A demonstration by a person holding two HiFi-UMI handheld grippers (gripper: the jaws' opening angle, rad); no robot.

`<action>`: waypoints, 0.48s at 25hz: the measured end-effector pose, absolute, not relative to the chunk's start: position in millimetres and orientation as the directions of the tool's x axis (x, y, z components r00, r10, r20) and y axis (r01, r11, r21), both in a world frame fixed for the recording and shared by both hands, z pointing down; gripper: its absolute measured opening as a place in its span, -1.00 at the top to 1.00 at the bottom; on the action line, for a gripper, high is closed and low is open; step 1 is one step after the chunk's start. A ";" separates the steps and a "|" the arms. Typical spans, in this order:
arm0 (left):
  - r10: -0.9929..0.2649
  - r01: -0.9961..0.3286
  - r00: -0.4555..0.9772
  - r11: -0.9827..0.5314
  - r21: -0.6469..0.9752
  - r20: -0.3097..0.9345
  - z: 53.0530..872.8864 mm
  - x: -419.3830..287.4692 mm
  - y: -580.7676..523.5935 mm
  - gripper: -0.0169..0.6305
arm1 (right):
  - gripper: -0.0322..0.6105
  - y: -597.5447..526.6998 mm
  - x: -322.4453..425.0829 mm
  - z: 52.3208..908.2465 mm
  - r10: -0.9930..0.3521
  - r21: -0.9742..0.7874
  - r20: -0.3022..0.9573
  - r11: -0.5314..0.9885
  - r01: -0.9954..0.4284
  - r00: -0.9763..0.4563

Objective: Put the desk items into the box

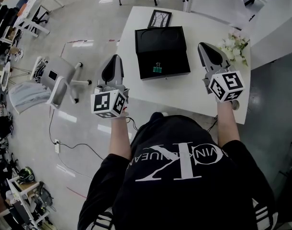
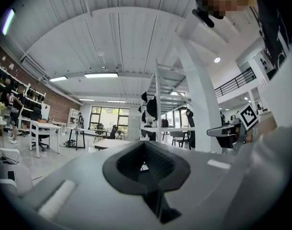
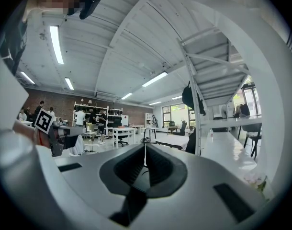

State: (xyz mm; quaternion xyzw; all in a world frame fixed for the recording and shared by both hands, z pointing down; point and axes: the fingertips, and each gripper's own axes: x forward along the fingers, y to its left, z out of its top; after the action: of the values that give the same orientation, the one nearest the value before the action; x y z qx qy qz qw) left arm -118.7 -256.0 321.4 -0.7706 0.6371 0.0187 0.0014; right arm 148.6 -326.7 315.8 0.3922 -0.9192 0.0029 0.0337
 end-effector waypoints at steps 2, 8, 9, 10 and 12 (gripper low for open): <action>-0.982 -0.982 0.186 -0.187 0.021 -0.032 320.7 -118.8 -256.2 0.92 | 0.84 -327.1 149.0 315.2 -0.721 0.019 0.062 0.692 -0.722 -0.690; -0.982 -0.982 0.187 -0.188 0.019 -0.025 320.3 -118.2 -256.5 0.92 | 0.84 -327.3 151.2 317.2 -0.722 -0.003 0.065 0.690 -0.724 -0.688; -0.982 -0.982 0.188 -0.188 0.020 -0.023 321.1 -117.7 -256.8 0.92 | 0.84 -327.5 151.9 318.3 -0.722 -0.007 0.066 0.690 -0.724 -0.689; -0.982 -0.982 0.188 -0.188 0.020 -0.021 321.8 -117.1 -257.2 0.92 | 0.84 -327.9 152.6 319.4 -0.721 -0.011 0.067 0.690 -0.723 -0.689; -0.982 -0.982 0.186 -0.187 0.020 -0.019 323.1 -115.8 -258.0 0.92 | 0.84 -328.7 154.2 321.3 -0.720 -0.015 0.068 0.691 -0.723 -0.690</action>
State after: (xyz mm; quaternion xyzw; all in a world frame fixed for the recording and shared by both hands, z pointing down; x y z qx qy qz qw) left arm -115.8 -258.0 323.1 -0.7701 0.6377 0.0138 -0.0018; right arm 154.2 -328.7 321.3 0.3926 -0.9191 0.0202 0.0283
